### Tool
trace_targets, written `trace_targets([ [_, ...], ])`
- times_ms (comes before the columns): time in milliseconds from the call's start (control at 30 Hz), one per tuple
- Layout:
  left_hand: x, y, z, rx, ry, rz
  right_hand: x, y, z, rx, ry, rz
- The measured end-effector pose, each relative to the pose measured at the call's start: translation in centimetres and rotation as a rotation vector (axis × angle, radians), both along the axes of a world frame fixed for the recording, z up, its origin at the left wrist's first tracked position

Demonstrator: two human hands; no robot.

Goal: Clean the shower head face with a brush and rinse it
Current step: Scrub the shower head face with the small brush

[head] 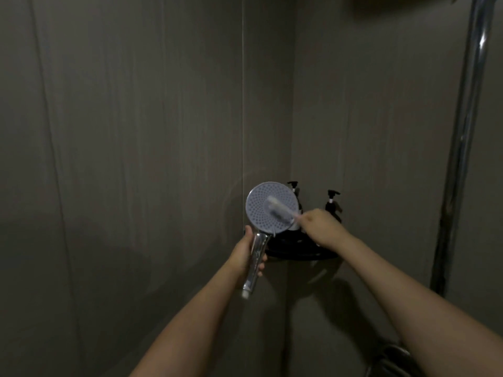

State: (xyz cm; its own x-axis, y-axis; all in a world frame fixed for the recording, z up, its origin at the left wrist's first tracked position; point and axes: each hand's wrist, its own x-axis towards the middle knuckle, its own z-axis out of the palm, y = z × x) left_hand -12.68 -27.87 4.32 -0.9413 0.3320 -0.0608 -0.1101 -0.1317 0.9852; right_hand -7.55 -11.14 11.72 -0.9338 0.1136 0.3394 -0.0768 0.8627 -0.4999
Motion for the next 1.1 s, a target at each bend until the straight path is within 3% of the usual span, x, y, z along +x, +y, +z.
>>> trace_targets([
  [67,-0.1,0.2,0.1,0.085,-0.012,0.004,0.6,-0.7,-0.6,0.110,-0.107,0.134],
  [200,-0.1,0.4,0.6,0.177,0.023,-0.004,0.0,-0.2,-2.0,0.334,-0.136,0.121],
  [367,-0.7,-0.2,0.9,0.180,0.038,0.016,1.1,0.3,-3.1,0.502,-0.364,0.201],
  [500,-0.8,0.1,1.0,0.185,0.022,0.038,0.3,1.3,-2.7,0.298,-0.110,0.172],
  [600,-0.7,0.5,1.4,0.188,0.019,0.021,-0.7,0.7,-2.3,0.288,0.057,0.086],
  [800,-0.9,0.7,1.6,0.277,0.032,0.005,-0.3,0.8,-3.1,0.486,-0.289,0.269],
  [967,-0.9,1.1,1.2,0.253,0.023,-0.015,-1.1,0.8,-1.8,0.227,0.070,0.153],
  [1100,-0.9,1.3,1.8,0.262,0.034,-0.037,-0.8,0.3,-2.5,0.494,-0.089,0.198],
])
